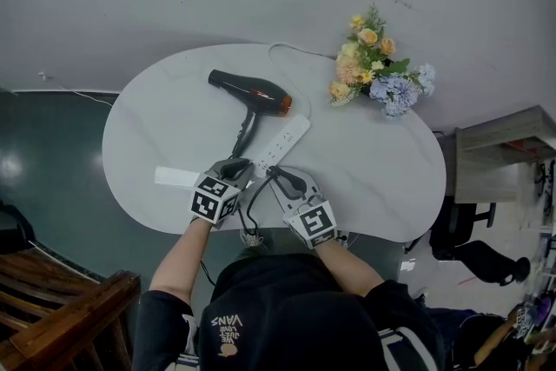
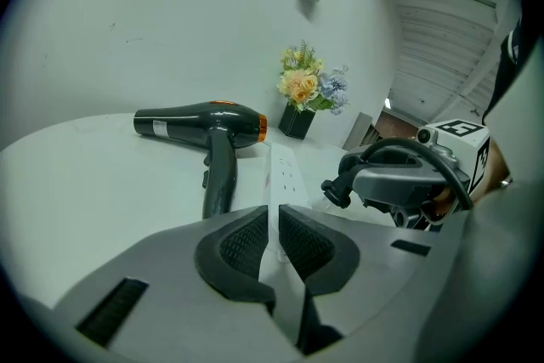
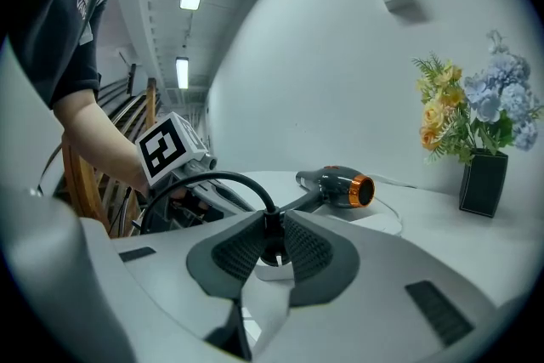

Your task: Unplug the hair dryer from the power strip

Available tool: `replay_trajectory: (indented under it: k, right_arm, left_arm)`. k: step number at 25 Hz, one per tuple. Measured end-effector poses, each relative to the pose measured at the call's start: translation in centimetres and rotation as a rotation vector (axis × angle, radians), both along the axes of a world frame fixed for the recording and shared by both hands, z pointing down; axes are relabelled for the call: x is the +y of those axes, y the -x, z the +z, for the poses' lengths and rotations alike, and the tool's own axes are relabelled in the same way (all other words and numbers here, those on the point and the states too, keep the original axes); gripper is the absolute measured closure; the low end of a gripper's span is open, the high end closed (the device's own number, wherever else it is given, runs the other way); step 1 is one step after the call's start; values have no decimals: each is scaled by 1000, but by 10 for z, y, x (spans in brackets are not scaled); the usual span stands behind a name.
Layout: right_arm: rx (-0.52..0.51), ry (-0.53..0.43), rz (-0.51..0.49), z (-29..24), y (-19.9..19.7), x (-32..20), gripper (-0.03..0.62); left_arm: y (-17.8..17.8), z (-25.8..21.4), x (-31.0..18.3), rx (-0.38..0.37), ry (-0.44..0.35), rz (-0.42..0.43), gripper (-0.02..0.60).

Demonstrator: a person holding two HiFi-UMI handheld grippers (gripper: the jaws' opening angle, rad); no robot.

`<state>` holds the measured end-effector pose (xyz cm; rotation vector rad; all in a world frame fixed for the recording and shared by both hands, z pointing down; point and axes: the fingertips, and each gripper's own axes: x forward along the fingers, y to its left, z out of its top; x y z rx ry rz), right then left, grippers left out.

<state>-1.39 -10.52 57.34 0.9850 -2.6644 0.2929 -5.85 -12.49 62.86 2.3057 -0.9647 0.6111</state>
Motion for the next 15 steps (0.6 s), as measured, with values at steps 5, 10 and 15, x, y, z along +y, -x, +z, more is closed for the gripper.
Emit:
replay_trajectory:
  k: [5, 10, 15]
  right_arm:
    - [-4, 0, 15, -7, -6, 5, 507]
    - [-20, 3, 37, -13, -10, 10, 507]
    - [-31, 6, 68, -19, -15, 18, 507]
  left_arm:
    - [3, -14, -2, 30, -38, -30, 528]
    - [5, -26, 3, 49, -76, -46, 528]
    - [13, -41, 15, 68, -129, -73, 528]
